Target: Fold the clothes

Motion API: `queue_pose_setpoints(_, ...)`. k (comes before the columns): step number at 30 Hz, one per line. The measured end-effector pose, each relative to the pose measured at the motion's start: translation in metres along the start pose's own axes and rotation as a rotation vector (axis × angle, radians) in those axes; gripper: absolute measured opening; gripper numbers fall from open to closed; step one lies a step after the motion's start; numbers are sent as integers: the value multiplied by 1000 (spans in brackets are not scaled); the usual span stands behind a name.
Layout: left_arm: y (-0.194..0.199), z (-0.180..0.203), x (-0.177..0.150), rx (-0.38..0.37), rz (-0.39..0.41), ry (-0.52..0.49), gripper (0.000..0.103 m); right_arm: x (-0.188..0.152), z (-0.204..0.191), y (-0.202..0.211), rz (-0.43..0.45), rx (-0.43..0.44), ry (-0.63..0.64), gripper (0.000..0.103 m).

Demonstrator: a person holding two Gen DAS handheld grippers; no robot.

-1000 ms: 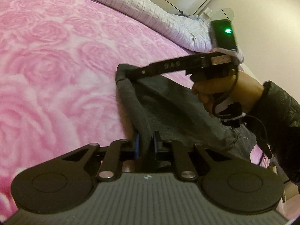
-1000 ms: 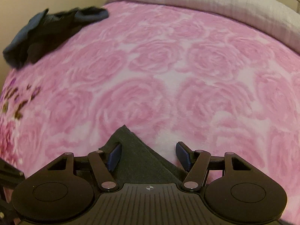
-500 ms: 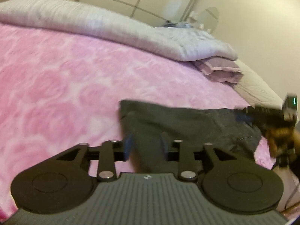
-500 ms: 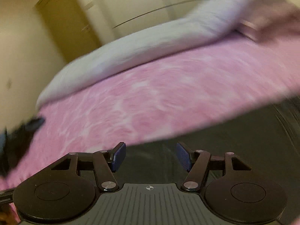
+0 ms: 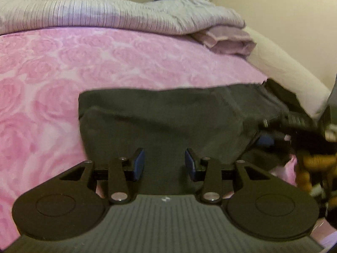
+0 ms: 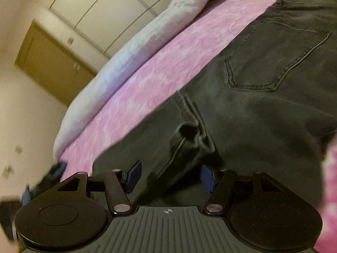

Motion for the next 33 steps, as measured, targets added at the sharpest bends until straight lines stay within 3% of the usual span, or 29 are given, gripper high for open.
queue_pose_setpoints(1, -2, 1, -3, 2, -8, -7, 36, 2, 0, -4, 32, -29, -13, 39)
queue_pose_setpoints(2, -1, 2, -5, 4, -5, -17, 36, 3, 0, -7, 45, -50, -36, 23)
queue_pose_setpoints(5, 1, 5, -1, -1, 14, -36, 36, 13, -19, 0, 91, -4, -10, 20)
queue_pose_setpoints(9, 2, 10, 8, -11, 43, -56, 37, 45, -40, 13, 179, 72, 84, 20)
queue_pose_setpoints(13, -12, 7, 7, 4, 4, -47, 39, 41, 5, -41, 18, 0, 6, 20)
queue_pose_setpoints(16, -12, 6, 10, 13, -10, -61, 41, 38, 19, -45, -18, 5, -17, 22)
queue_pose_setpoints(20, -4, -3, 15, 34, -2, -52, 44, 39, 11, -18, 47, -87, 103, 38)
queue_pose_setpoints(24, 0, -17, 15, 58, -2, -40, 44, 33, -9, 8, 165, -161, 271, 42)
queue_pose_setpoints(26, -5, -19, 13, 58, -24, -59, 44, 25, -28, 11, 191, -141, 366, 44)
queue_pose_setpoints(29, -11, -22, 8, 62, -42, -90, 44, 9, -48, -11, 157, -117, 462, 45)
queue_pose_setpoints(32, -5, -24, 10, 52, -41, -95, 44, -11, -40, -48, -22, -158, 465, 45)
queue_pose_setpoints(33, 2, -26, 12, 56, -38, -98, 44, -14, -40, -47, -23, -158, 462, 45)
Point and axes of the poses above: each gripper's, at about its wrist camera, not at the fingertips, and y roughly against the way its jaws point, z to its right, x to its top, the point moved 7 cm from there along -y, roughly the way its jaws point, and after that the axes turned 5 degrees about -x, right-handed, at the moved point
